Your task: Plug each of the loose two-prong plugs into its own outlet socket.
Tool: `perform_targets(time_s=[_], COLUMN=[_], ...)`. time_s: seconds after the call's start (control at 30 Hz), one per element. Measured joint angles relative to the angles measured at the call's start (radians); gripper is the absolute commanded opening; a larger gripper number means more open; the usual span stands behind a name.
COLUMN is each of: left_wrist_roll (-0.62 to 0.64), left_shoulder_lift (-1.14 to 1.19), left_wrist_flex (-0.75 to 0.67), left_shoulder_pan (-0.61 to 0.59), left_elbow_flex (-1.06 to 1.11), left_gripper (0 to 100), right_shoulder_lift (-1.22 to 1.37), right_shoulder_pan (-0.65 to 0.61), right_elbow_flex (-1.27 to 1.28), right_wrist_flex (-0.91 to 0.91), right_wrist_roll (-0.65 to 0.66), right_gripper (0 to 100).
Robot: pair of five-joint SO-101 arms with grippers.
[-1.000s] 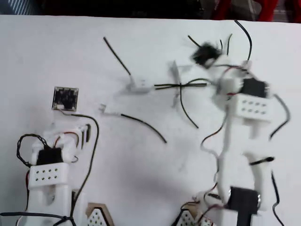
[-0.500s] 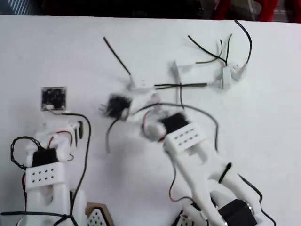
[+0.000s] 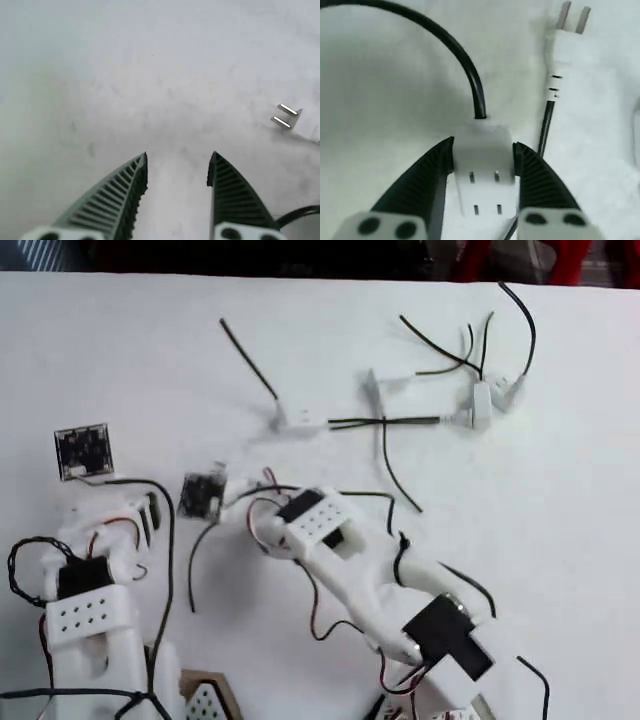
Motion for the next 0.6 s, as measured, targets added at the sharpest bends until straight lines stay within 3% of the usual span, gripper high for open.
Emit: perform_targets(time_s=[0.27,0.6], left_wrist_roll=[0.0,0.0], left_shoulder_lift=[0.0,0.0], left_wrist_flex=[0.0,0.0], left_shoulder_pan=[0.0,0.0], left_elbow_flex=[0.0,0.0], left_gripper=[21,21], right_shoulder_lift=[-0.061,-0.087], right_shoulder_pan=[0.052,0.204], right_elbow_flex=[-0.071,-0.074], right_wrist_flex=[0.133,0.273], right_wrist_roll=[-0.199,-0.281], right_gripper=[19.0,19.0])
